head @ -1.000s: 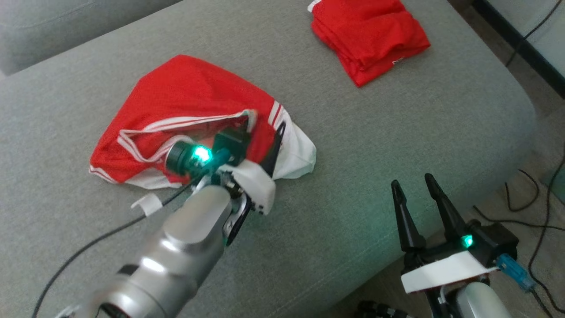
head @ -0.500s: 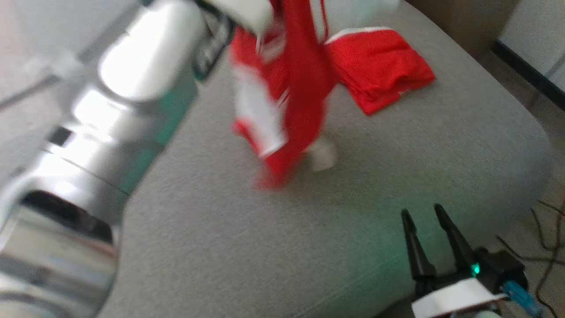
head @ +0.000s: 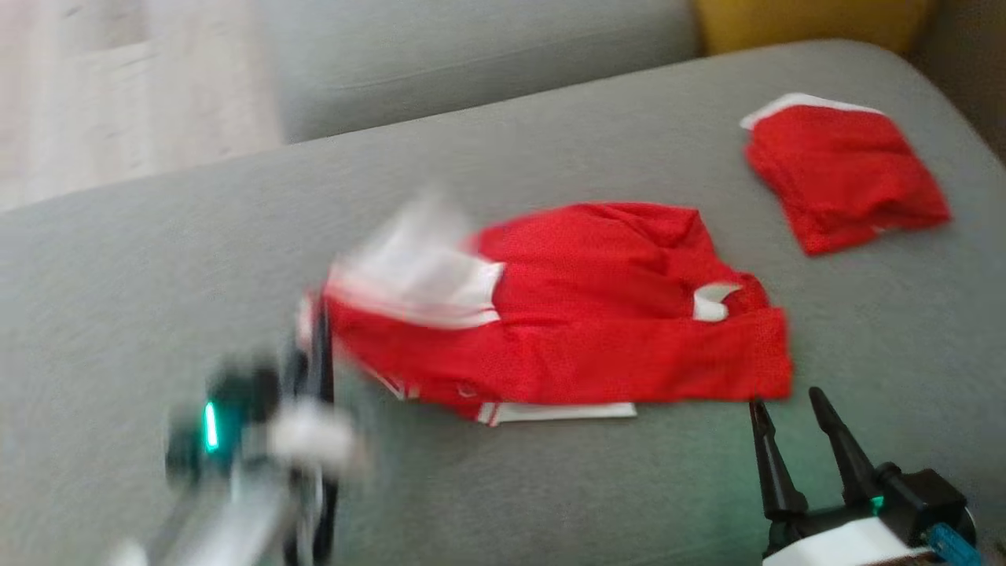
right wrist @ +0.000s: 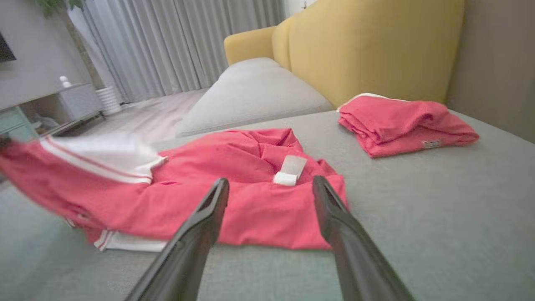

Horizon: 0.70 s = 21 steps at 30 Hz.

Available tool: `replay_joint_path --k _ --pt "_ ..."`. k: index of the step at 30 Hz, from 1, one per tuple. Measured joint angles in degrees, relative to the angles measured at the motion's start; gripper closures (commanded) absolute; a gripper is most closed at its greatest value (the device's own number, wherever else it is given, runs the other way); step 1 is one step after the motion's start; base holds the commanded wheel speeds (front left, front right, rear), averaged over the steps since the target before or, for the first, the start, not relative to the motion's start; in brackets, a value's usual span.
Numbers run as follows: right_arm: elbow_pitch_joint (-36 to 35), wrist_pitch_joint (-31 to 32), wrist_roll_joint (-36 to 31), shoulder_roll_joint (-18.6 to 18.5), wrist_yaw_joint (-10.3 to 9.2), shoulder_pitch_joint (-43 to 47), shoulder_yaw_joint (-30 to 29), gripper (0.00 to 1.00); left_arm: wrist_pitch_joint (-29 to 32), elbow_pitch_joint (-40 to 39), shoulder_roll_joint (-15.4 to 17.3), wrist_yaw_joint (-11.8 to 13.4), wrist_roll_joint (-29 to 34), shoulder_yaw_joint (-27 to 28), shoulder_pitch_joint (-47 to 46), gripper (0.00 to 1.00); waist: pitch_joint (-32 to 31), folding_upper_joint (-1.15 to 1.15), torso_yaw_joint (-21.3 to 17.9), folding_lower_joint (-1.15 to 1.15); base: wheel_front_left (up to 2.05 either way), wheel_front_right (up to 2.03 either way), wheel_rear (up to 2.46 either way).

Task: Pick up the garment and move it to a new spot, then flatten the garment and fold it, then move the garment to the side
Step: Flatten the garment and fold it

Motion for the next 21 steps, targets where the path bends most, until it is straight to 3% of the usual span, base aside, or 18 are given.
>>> replay_joint_path --k 4,5,6,10,14,17,21 --pt "0.1 0.0 0.0 -0.01 0.0 -0.36 0.62 0.0 0.0 0.14 -1.09 1.54 -0.52 2.1 14.02 1.0 0.21 0.0 3.96 0.0 0.0 0.0 0.0" --pt "0.19 0.0 0.0 -0.01 -0.01 -0.36 0.82 0.0 0.0 0.15 -1.57 1.63 -0.48 2.81 15.75 0.63 0.21 0.0 4.79 0.0 0.0 0.0 0.0" --pt "0.38 0.0 0.0 -0.01 0.0 -0.36 1.03 0.0 0.0 0.14 -2.21 1.88 -0.32 3.55 17.05 0.0 0.17 0.0 5.55 0.0 0.0 0.0 0.0" --pt "1.1 0.0 0.0 0.0 -0.01 -0.34 1.4 0.0 -0.01 -1.34 -4.09 1.98 0.36 5.1 21.22 0.0 -0.5 0.0 7.69 0.0 0.0 0.0 0.0" --pt "1.05 0.0 0.0 0.0 -0.01 -0.26 1.34 0.0 0.71 -4.21 -3.07 1.98 0.7 4.98 26.13 0.0 -0.98 0.0 8.43 -0.01 0.0 0.0 0.0" --pt "0.96 0.0 0.01 0.01 -0.01 -0.19 1.02 0.0 1.96 -9.17 0.54 3.37 2.44 4.92 28.41 0.0 -0.26 0.0 8.77 -0.01 0.0 0.0 0.0" --pt "0.77 0.0 0.01 0.03 0.0 -0.25 0.97 0.0 6.53 -17.12 7.95 3.27 5.75 5.03 25.44 0.0 1.37 0.0 9.11 0.0 0.0 0.0 0.0"
